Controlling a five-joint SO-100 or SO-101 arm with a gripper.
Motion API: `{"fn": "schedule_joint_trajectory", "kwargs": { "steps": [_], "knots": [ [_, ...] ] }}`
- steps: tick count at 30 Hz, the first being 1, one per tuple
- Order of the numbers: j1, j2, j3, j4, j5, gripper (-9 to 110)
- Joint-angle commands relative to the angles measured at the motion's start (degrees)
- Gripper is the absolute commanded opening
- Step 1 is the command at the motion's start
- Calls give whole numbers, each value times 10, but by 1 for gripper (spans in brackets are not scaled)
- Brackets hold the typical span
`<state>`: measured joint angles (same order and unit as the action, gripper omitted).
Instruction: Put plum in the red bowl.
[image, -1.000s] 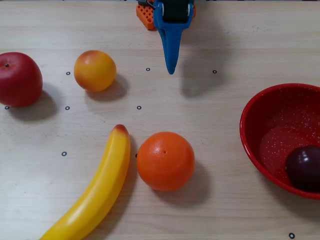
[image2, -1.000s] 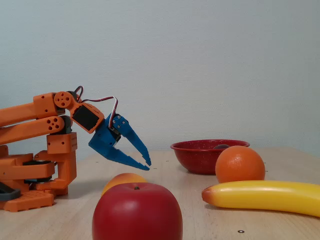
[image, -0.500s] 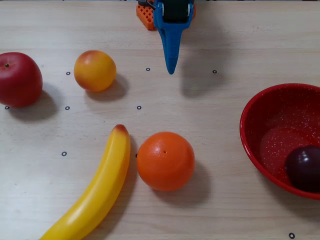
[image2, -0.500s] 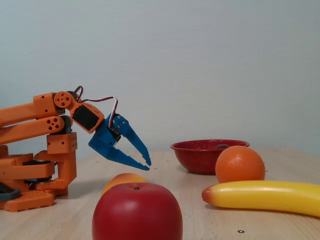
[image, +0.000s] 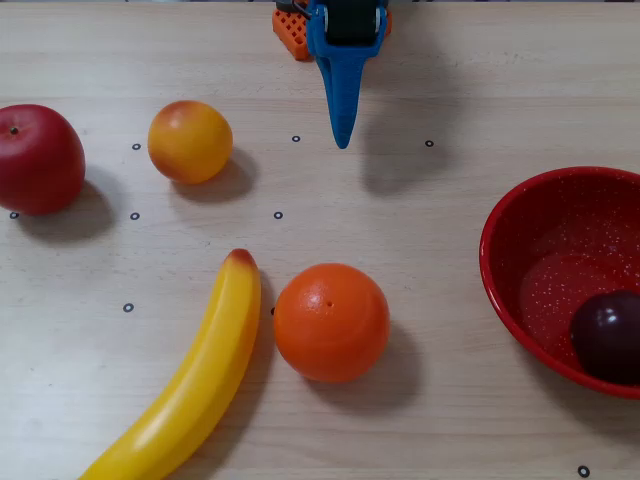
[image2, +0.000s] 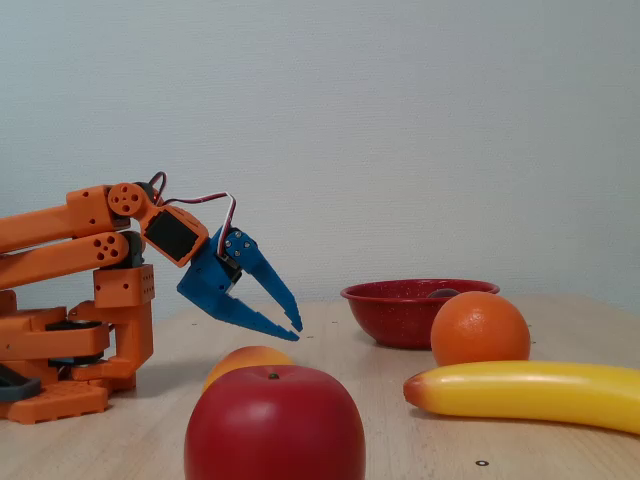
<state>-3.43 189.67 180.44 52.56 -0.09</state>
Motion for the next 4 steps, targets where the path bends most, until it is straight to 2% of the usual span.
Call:
{"fn": "schedule_joint_trajectory", "kwargs": {
  "steps": [1, 4],
  "knots": [
    [-3, 12, 12, -6, -3, 0],
    [-3, 12, 12, -6, -3, 0]
  ]
}}
